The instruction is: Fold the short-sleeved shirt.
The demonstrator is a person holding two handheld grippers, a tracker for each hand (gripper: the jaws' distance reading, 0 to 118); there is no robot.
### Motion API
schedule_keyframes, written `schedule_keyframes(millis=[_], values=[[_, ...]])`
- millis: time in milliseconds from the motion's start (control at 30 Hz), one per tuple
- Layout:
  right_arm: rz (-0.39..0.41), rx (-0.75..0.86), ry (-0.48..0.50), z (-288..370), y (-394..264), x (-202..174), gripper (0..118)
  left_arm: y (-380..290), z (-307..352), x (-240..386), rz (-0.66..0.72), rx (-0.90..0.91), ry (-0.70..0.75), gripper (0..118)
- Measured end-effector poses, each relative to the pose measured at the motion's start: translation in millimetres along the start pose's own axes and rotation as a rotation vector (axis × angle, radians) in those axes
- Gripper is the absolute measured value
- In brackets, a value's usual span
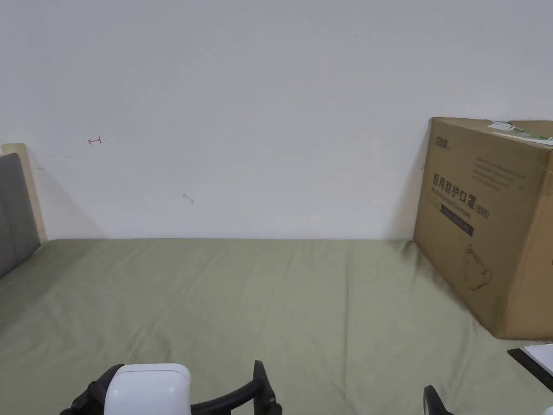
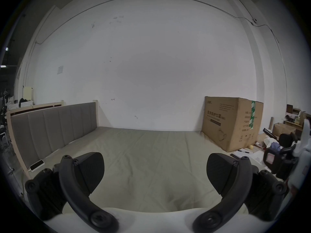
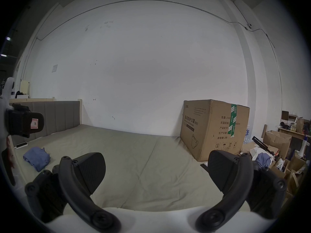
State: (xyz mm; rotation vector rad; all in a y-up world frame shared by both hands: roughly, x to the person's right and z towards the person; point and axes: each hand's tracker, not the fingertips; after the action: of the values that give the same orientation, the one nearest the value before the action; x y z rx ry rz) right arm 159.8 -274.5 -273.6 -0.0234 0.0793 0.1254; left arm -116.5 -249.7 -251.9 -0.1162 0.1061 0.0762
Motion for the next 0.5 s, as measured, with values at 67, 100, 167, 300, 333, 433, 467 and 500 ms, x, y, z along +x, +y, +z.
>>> schedule_keyframes(millis=[67, 100, 167, 300, 333, 433, 467, 500], values=[[0.001, -0.014, 0.002, -1.6, -1.6, -0.7, 118, 1.2, 0.4, -1.1, 0.035, -0.014, -0.033, 117], [0.002, -0.02, 0.002, -2.5, -2.4, -1.3, 118, 1.3, 0.0, -1.4, 0.048, -0.022, -0.035, 117], [0.007, -0.033, 0.001, -4.5, -4.3, -2.9, 118, 3.0, 0.1, 1.1, 0.053, -0.051, -0.031, 117], [0.023, -0.05, 0.013, -5.6, -5.5, -3.8, 118, 10.8, 8.9, 7.3, 0.062, -0.062, -0.031, 117], [0.027, -0.048, 0.014, -5.4, -5.9, -3.9, 118, 12.6, 10.4, 7.6, 0.073, -0.063, -0.053, 117], [0.03, -0.05, 0.016, -5.2, -7.4, -4.0, 118, 15.1, 12.1, 9.1, 0.087, -0.053, -0.052, 117], [0.027, -0.052, 0.017, -5.2, -7.8, -3.9, 118, 15.6, 11.1, 9.7, 0.078, -0.05, -0.027, 117], [0.023, -0.054, 0.017, -5.0, -8.2, -3.8, 118, 15.9, 8.4, 10.0, 0.076, -0.058, -0.01, 117]])
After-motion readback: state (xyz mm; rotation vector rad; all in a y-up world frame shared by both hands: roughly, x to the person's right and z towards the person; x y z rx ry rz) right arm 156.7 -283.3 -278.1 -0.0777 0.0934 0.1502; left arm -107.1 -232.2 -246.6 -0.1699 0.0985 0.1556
